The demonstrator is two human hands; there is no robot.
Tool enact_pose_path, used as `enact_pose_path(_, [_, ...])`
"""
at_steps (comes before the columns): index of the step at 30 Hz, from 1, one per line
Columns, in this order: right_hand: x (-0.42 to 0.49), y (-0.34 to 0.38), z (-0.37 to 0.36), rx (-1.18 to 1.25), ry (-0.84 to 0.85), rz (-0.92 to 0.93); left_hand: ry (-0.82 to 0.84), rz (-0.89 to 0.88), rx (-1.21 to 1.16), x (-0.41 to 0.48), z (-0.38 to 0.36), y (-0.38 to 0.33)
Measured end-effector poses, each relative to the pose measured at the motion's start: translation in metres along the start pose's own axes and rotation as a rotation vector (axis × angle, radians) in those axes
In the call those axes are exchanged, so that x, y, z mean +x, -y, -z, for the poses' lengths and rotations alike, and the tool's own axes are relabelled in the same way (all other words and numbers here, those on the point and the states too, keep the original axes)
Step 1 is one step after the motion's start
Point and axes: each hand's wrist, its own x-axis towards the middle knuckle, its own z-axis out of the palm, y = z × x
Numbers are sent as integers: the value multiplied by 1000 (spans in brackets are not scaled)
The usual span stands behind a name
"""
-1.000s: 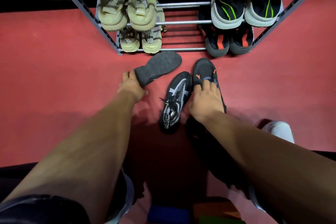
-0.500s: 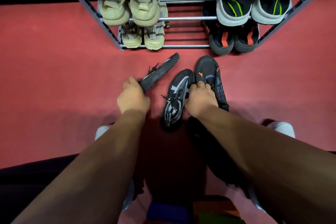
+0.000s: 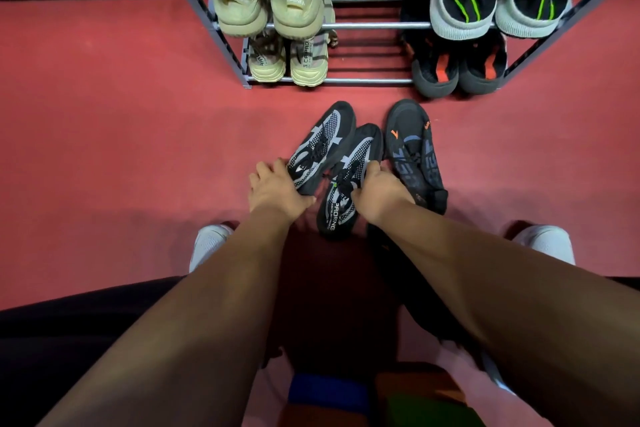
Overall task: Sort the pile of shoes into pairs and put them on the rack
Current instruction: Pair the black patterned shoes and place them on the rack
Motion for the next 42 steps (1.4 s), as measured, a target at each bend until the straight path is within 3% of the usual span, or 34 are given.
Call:
enact_pose_path(2, [0,-1,-4,96,17,-29,112,21,-147,10,-2,8])
enact_pose_path(5, [-1,-1,-8,299,-7,-81,89,1,-318,11,-1,14])
enact_pose_path(8, [-1,2,-11,393,-5,-70,271,72,-735,11,6,13])
enact_pose_path(10, [-4,10,-10,442,90,5,372,116,-905,9,17,19])
enact_pose_path(13, [1,29,0,802,333,16,358,111,-980,6,30,32])
enact_pose_path(15, [5,42,7,837,339,-28,331,102,-1009,2,33,35])
enact_pose_path(21, [10,44,23,823,87,-31,153,-93,-836,-5,15,0])
enact_pose_path(25, [9,28,27,550,-175,-107,26,-186,-512,-18,-6,-36])
enact_pose_path(28, [9,12,27,397,-149,-289,24,-302,-229,-29,-12,-44])
enact_pose_path(31, [8,-3,26,274,-75,-251,-82,-322,-96,-23,-15,-30])
enact_pose_path(34, [7,-5,16,258,-205,-212,-195,-202,82,-17,-13,-17])
enact_pose_path(38, [2,10,1,139,-229,-146,52,37,72,-7,-16,-10])
enact_pose_path(42, [1,21,-10,25,-120,-203,110,30,-1,-3,-27,-13])
